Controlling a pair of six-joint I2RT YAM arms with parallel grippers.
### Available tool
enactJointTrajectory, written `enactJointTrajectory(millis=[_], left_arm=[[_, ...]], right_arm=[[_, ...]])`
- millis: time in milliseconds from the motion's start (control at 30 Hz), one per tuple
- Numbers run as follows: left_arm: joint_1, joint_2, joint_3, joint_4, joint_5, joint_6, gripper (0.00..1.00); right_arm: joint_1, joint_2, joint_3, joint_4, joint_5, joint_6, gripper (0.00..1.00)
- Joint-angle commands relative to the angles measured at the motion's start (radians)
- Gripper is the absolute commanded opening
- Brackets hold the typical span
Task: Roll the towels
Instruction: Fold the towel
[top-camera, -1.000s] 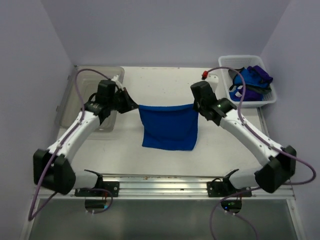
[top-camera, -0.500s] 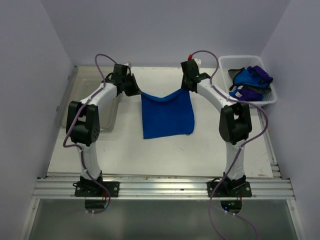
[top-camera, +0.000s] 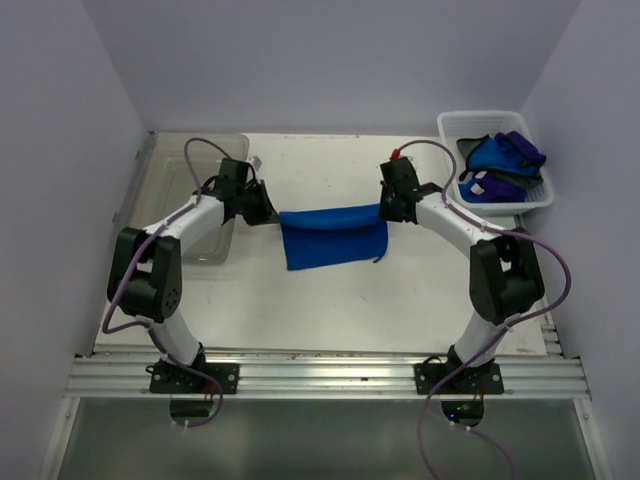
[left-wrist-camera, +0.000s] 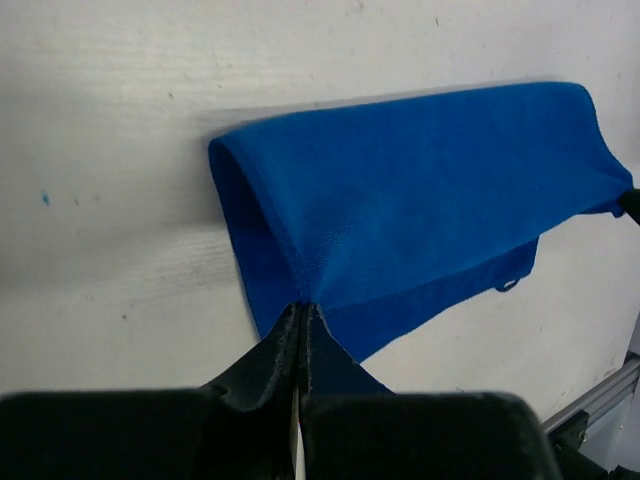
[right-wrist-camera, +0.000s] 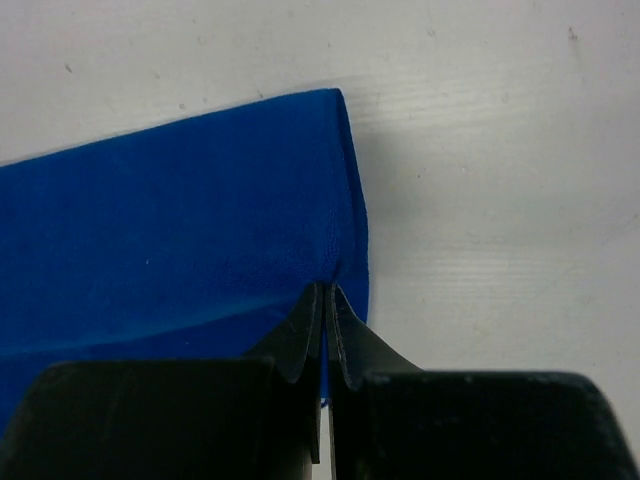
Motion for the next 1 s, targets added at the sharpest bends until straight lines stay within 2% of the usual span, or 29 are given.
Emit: enactJointTrajectory(millis=[0,133,300,500,767,967], left_arm=[[-0.057,-0.095,-0.078,0.057,0.007,-0.011,0.0],[-0.126,-0.135,-0.156,0.08,-0.02,-0.044,0.0],[-0.14,-0.157,-0.253,0.144,-0.017,-0.078,0.0],[-0.146,-0.172,-0.282,0.153,-0.03,-0.089,0.0],[-0.146,-0.249,-0.288,0.1,-0.08,-0.067,0.0],[-0.145,-0.235,-0.336,0.144,-0.047,-0.087,0.0]], right_arm=[[-0.012,-0.065,-0.084,0.057,-0.017,0.014,0.0],[-0.029,-0.102,-0.156,0.077,-0.026,0.017,0.0],[-0.034,-0.119,-0.217,0.093,-0.03,0.006,0.0],[-0.035,-0.14,-0.26,0.105,-0.044,0.013,0.0],[-0.035,-0.266,-0.319,0.085,-0.049,0.008,0.0],[-0.035,-0.259,-0.368,0.097,-0.052,0.01,0.0]])
